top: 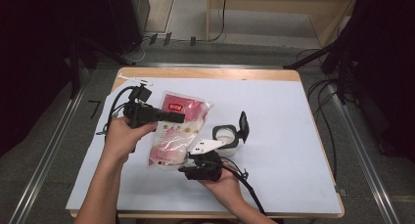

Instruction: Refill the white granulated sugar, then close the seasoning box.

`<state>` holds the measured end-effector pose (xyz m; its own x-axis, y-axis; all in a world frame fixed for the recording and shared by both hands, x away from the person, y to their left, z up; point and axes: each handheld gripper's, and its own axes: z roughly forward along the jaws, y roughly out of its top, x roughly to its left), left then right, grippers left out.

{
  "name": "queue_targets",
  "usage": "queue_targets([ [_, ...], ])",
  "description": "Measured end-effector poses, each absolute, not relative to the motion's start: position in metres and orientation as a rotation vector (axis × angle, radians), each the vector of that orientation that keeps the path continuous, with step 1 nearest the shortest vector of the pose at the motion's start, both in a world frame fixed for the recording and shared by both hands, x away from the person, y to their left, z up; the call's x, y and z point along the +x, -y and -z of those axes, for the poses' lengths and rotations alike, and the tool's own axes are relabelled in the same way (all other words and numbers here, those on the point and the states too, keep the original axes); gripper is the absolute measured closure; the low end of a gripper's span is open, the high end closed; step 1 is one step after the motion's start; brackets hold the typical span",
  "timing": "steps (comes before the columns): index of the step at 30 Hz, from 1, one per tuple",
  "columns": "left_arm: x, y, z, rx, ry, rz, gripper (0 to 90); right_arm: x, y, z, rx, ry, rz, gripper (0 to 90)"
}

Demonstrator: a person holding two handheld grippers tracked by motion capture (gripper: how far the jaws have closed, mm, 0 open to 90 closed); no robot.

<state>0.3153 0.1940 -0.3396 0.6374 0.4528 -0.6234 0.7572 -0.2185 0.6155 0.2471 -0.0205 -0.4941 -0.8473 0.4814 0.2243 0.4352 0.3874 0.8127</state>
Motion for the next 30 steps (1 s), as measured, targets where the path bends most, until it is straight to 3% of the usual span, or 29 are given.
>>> queue_targets([
  [15,0.332,-0.208,0.353,1.859,-1.073,0.180,90.0,0.257,0.051,0.487,0.915,-2.591,-1.512,49.7],
  [30,0.356,-0.183,0.385,1.871,-1.027,0.150,90.0,0.253,0.066,0.475,0.912,-2.676,-1.536,50.7],
])
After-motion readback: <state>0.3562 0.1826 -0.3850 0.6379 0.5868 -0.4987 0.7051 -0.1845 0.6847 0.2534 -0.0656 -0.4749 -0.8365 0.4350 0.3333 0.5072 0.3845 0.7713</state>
